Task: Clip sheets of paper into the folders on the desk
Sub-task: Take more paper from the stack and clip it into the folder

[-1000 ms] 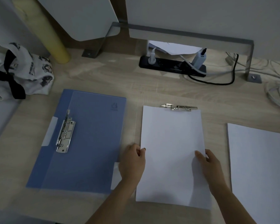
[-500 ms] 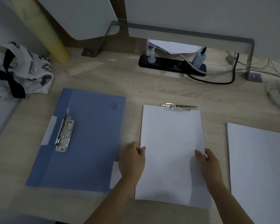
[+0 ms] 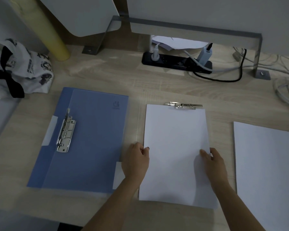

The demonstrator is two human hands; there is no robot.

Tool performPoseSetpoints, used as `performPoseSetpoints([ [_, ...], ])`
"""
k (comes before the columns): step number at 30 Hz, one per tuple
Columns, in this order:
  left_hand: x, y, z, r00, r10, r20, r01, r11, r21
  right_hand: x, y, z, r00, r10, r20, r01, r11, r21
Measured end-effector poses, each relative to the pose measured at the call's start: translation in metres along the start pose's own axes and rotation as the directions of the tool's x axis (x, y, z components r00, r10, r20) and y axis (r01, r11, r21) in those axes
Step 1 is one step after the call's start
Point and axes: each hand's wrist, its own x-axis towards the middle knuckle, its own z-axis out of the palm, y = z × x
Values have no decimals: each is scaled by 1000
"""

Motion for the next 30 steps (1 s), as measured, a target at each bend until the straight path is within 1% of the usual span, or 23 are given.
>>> performPoseSetpoints([
  [6, -1, 1, -1, 1000, -5, 1, 5, 1000, 12, 1, -1, 1, 1000, -14, -23, 13, 999, -44],
  [10, -1, 1, 0, 1000, 2, -11, -2, 999, 34, 1, -3, 5, 997, -15, -71, 5, 991, -137],
  [15, -1, 2, -1, 1000, 6, 9, -6, 998, 62, 1, -1, 8, 991, -34, -132, 3, 973, -230],
  [17, -1, 3, -1, 1000, 6, 5, -6, 998, 56, 0, -2, 7, 980, -78, -182, 32, 970, -242],
  [19, -3, 6, -1, 999, 17, -34, -15, 996, 84, -2, -4, 5, 957, -181, -227, 103, 944, -315],
  [20, -4, 6, -1, 996, 54, -66, -46, 991, 123, -2, -6, 5, 946, -230, -227, 145, 930, -339],
  [22, -4, 6, 2, 977, 195, -92, -177, 969, 174, -2, -6, 7, 935, -312, -169, 246, 913, -326],
  [24, -3, 6, 6, 937, 350, 2, -346, 925, 156, -2, -5, 11, 915, -396, -77, 349, 873, -342],
  [26, 1, 5, 12, 868, 479, 131, -496, 853, 164, -2, -2, 13, 896, -442, -34, 393, 827, -402],
  [28, 8, 6, 18, 810, 535, 240, -580, 791, 193, 0, -1, 13, 897, -441, -27, 390, 819, -421],
  [30, 14, 7, 24, 793, 537, 286, -598, 775, 204, 1, -1, 13, 900, -436, -18, 388, 820, -420],
])
